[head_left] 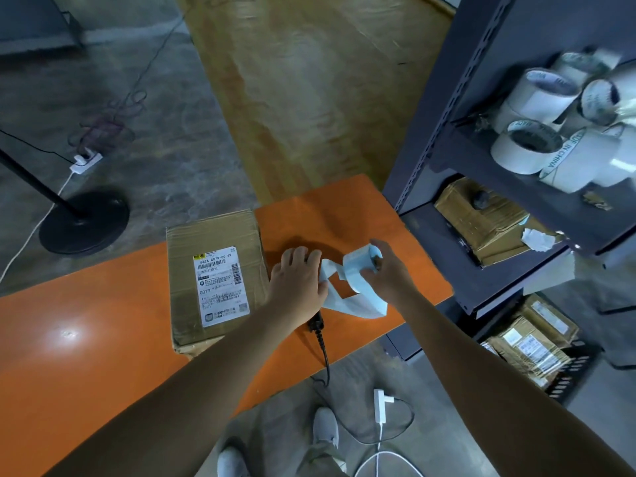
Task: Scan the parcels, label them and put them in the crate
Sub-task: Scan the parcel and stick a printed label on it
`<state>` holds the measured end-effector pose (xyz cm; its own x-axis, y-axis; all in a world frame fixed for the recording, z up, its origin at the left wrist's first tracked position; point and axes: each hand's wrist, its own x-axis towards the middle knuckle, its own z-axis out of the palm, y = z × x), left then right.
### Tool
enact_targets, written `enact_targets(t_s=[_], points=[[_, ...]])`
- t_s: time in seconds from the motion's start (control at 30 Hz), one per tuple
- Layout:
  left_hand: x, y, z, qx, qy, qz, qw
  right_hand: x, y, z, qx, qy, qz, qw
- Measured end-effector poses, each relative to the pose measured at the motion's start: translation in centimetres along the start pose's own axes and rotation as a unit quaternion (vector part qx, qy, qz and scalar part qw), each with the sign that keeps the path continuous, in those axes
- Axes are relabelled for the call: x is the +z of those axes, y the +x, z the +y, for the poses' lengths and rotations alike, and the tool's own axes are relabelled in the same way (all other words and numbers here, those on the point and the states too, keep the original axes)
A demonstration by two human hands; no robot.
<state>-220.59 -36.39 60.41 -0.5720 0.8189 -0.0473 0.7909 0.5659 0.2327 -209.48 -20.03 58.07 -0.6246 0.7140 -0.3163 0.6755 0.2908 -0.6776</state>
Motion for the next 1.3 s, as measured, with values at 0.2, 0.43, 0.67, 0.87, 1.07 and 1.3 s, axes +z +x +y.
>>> enact_targets(t_s=[0.2, 0.43, 0.67, 0.87, 1.07, 1.3], points=[[-1.5, 1.2, 1.0, -0.077, -0.157, -0.063, 0.983, -2.2, -0.3, -1.1, -0.042, 0.078, -0.020, 0.996], [-4.0, 2.8, 2.0, -0.197, -0.537, -0.089, 0.815, -3.2, -1.3, -2.9, -0.061, 0.191, -0.085, 0.976], [-4.8, 3.0, 1.5, -0.157, -0.567, -0.037, 0.808, -3.9, -2.3, -5.0, -0.097, 0.188, -0.117, 0.970], [-5.6, 2.7, 0.3, -0.103, -0.494, -0.004, 0.863, -4.3, -2.6, -7.2, -0.108, 0.188, -0.072, 0.974], [-6.2, 2.0, -0.8, -0.043, -0.428, 0.027, 0.902, -4.2, -2.7, -8.6, -0.114, 0.155, -0.023, 0.981], [-6.3, 1.4, -0.7, -0.040, -0.408, 0.050, 0.911, -4.8, -3.6, -9.7, -0.136, 0.077, -0.001, 0.988]])
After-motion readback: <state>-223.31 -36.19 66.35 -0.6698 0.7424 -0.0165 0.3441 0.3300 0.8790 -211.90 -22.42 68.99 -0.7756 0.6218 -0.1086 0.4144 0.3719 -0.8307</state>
